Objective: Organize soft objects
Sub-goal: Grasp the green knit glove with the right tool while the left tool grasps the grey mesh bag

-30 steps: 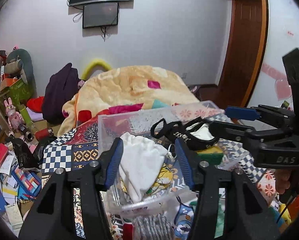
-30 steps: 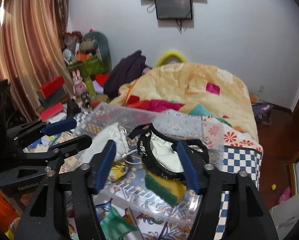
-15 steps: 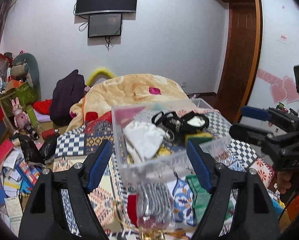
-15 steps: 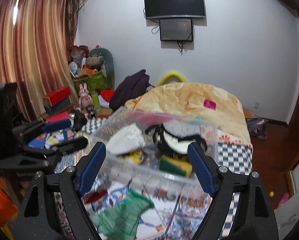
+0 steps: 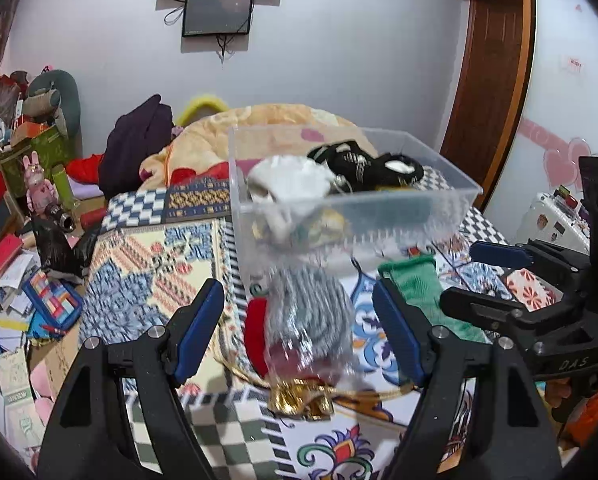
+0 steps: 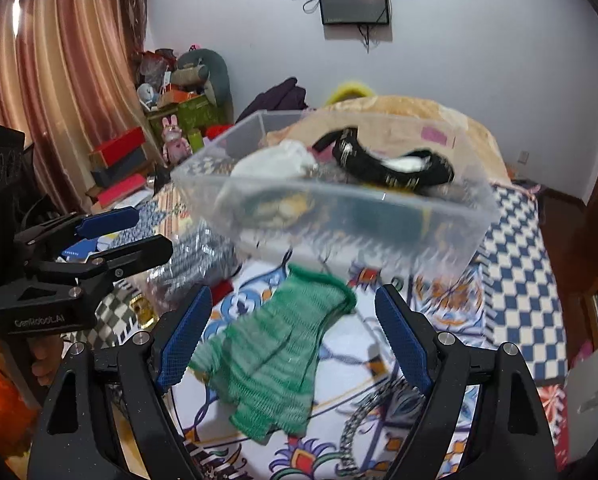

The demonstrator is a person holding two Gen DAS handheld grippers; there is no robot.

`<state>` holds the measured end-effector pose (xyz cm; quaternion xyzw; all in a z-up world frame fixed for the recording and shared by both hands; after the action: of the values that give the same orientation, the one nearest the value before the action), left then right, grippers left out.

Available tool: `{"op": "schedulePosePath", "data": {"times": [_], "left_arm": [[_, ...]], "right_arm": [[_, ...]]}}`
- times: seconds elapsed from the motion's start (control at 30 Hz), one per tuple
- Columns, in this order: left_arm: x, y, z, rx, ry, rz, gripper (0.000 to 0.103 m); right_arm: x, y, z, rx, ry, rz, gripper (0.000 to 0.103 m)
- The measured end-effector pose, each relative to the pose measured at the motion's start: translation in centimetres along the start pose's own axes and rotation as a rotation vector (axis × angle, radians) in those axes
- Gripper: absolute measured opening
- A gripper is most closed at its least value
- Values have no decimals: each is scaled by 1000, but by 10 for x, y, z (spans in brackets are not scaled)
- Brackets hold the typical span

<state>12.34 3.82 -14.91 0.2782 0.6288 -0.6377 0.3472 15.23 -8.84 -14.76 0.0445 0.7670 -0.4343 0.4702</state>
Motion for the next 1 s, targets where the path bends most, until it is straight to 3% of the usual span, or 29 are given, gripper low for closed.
{"op": "schedulePosePath", "data": {"times": [0.17, 0.27, 0.33, 0.57, 0.7, 0.83, 1.0], "left_arm": [[15, 4, 8, -20, 22, 4, 76], [17, 6, 12, -25, 44, 4, 70], [19, 8, 12, -40, 41, 6, 67], [24, 19, 5, -20, -7, -33, 48], [25, 18, 5, -9, -13, -23, 38], [25, 15, 5, 1, -22, -13, 30], [24, 9, 6, 5, -28, 0, 28]], "right_arm": [[22, 11, -7, -28, 22, -51, 82], [30, 16, -8, -32, 25, -69, 77], [32, 17, -9, -48, 27, -74, 65], [31, 15, -12, -57, 8, -58, 40], [30, 11, -9, -55, 13, -46, 18], [31, 5, -4, -64, 30, -33, 14], [28, -1, -3, -64, 39, -14, 13]]}}
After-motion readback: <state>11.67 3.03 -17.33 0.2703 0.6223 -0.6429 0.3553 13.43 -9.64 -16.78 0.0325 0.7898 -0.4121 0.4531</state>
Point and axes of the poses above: each gripper's, at about its wrist camera, not at the fingertips, and y roughly the way its jaws point, z to its right, x to its underside, the point moved 6 cm from there along y, roughly the way its jaws point, and after that the axes turned 5 degrees about -x, right-handed, at the moved point
